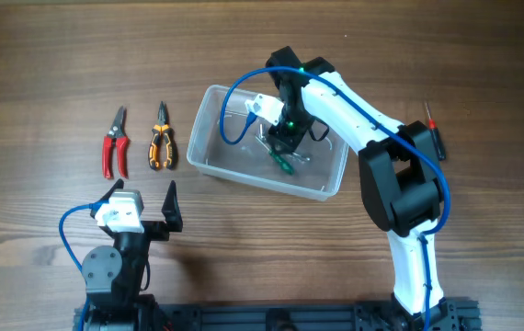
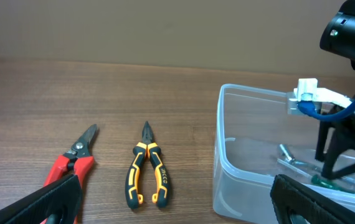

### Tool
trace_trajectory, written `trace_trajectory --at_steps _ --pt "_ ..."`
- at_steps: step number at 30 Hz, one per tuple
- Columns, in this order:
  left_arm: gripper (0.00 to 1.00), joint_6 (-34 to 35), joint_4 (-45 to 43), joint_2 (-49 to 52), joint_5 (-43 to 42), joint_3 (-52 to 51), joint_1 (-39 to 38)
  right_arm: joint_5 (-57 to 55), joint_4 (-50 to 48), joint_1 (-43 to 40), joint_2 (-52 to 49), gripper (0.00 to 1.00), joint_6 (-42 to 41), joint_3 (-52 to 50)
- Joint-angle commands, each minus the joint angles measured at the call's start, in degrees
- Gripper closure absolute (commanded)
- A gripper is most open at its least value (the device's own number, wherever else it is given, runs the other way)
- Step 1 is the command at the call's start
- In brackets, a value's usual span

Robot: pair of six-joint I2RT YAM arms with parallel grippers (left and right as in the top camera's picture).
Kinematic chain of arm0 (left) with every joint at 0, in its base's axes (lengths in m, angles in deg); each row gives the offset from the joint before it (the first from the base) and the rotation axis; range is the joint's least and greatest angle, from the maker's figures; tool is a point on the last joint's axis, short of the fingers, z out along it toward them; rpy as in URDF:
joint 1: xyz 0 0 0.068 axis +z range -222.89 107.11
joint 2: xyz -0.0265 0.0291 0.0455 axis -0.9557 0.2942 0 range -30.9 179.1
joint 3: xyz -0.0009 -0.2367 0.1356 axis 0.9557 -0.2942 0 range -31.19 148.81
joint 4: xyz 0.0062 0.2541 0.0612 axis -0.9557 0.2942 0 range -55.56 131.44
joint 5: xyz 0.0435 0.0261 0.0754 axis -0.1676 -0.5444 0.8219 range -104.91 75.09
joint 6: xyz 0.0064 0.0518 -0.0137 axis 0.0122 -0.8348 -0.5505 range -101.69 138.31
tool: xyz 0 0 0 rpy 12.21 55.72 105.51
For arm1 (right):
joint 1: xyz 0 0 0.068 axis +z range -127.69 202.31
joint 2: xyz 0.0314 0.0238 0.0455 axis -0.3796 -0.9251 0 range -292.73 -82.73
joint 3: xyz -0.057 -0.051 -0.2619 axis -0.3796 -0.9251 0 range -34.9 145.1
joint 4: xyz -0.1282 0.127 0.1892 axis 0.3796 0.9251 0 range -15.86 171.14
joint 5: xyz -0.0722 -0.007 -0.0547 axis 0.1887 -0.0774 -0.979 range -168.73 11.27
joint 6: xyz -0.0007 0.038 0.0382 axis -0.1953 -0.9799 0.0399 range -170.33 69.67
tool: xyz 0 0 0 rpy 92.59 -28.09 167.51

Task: Pack container
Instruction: 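Carry hex key with right gripper and release it into container, then move right gripper to red screwdriver and grasp its handle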

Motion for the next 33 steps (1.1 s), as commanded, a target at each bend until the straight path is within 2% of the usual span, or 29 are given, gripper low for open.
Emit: trace_trajectory --at_steps 1,5,10,12,15,18,19,21,27,33 --pt "0.00 -0.9 -0.2 -0.4 -0.1 -0.3 0.0 1.4 1.2 -0.1 -0.8 0.45 -3.9 0.5" --pt "0.00 -0.9 -0.2 -0.4 -0.1 -0.3 0.0 5.7 5.5 -0.1 1.1 0.51 -4.0 3.4" --pt "0.00 -0.9 -0.2 -0.4 -0.1 -0.3 0.0 8.6 8.6 -0.1 9.5 0.44 -6.8 11.1" --pt "0.00 -0.9 -0.2 -0.4 -0.1 -0.3 0.0 1.7 8.6 -0.4 15.4 0.43 -12.4 14.3" --pt "0.00 -0.9 -0.2 -0.4 -0.1 -0.3 0.0 -12.8 9.0 -3.0 23.1 0.48 -19.1 14.7" --pt "0.00 -0.9 -0.2 -0.4 -0.1 -0.3 0.0 -20.0 11.9 -9.0 27.0 0.46 -22.2 14.7" --pt "0.00 -0.9 -0.2 -0.4 -0.1 -0.3 0.0 -19.6 13.1 -12.7 27.4 0.42 -22.9 14.7" --pt "0.00 -0.9 -0.2 -0.4 -0.1 -0.3 0.0 -19.3 14.5 -18.4 27.0 0.40 -23.6 13.6" --pt "0.00 -0.9 -0.2 -0.4 -0.1 -0.3 0.0 -20.2 12.2 -34.0 23.9 0.43 -23.3 2.1" --pt "0.00 -0.9 -0.2 -0.4 -0.1 -0.3 0.0 -20.0 6.3 -44.0 20.4 0.44 -23.1 -9.4"
